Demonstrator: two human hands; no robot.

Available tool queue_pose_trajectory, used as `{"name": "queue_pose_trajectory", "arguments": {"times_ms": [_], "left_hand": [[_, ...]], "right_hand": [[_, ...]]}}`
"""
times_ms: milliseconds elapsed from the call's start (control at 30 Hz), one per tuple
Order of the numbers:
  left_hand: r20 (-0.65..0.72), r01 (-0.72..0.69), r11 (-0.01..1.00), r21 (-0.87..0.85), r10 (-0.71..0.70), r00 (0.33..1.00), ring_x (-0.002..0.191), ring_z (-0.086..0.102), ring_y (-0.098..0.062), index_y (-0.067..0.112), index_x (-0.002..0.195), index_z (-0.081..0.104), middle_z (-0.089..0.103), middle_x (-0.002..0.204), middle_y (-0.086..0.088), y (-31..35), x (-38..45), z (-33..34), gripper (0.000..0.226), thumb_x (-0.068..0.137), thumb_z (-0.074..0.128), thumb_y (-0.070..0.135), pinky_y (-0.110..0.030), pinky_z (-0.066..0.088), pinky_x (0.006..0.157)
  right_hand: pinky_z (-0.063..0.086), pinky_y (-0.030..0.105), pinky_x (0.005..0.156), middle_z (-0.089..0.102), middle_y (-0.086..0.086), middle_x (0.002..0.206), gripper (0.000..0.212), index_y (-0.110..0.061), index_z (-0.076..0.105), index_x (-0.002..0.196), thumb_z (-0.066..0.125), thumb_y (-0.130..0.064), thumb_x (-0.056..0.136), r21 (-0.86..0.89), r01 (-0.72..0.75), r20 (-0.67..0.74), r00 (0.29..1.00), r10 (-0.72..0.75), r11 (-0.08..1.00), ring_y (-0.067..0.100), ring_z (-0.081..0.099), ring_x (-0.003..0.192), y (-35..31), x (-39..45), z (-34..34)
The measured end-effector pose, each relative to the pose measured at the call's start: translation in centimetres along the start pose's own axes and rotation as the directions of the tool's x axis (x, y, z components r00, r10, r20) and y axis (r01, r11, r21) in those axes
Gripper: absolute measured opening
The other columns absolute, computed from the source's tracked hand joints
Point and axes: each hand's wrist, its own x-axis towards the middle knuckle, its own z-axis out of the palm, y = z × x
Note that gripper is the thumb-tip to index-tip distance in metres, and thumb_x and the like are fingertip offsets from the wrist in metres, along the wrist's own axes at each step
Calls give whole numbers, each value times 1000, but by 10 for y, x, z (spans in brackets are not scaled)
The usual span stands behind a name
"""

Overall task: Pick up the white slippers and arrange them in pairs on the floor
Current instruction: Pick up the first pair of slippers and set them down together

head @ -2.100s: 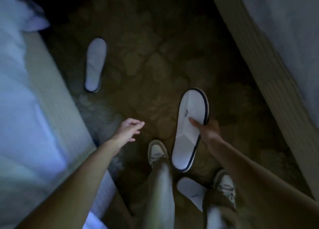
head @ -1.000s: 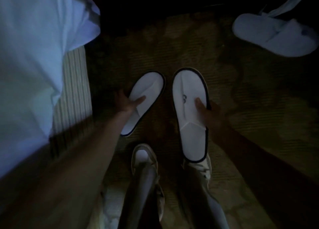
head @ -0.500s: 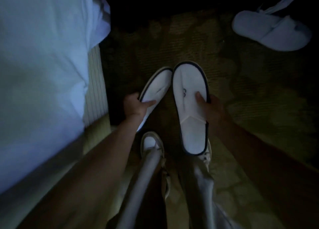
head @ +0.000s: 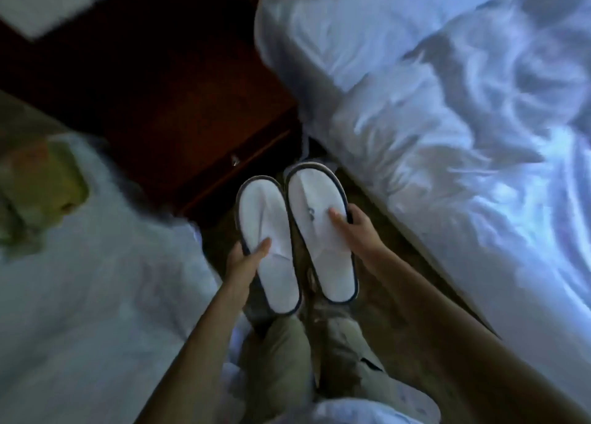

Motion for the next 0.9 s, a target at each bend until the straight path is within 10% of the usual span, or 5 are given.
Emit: {"name": "queue_pose_trajectory", "arguments": {"times_ms": [133,300,433,700,900], "left_hand": [[226,-140,990,30,130,965,111,64,-24,18,131,58,68,123,-4,38,-55,30,100,45,85,58,-45,53,95],[560,-196,964,181,62,826,111,65,-23,15,126,59,67,123,-6,39,-125,94,40,88,67,23,-43,50,99],[684,-276,877,394,-79,725,117,61,-27,14,132,55,67,122,-3,16,-176,160,66,74,75,37,-48,48,101],[786,-520,628,579,-260,561,111,63,-28,13,134,52,65,124,-7,-106,-298,298,64,79,75,35,-50,53,95],[783,-616,486,620,-341,520,113,60,-29,11,132,52,62,126,-10,-245,-412,428,58,83,71,34,-52,48,101]], "right_hand": [[59,41,81,66,5,105,39,-17,57,114,56,-49,91,199,23,-175,984,12,980,19,66,92,11,-67,-72],[57,51,90,69,11,114,62,-11,59,118,61,-60,79,508,53,-424,884,196,860,26,69,101,96,-173,-133],[56,49,92,68,12,117,50,-9,58,120,59,-49,89,688,102,-509,774,377,719,26,67,103,173,-257,-171],[55,30,64,64,2,101,40,-11,51,122,53,-41,95,874,278,-486,536,690,399,17,65,87,354,-387,-219],[53,48,97,60,14,130,60,-6,46,137,58,-44,91,883,401,-419,442,793,243,30,61,113,497,-478,-284]]}}
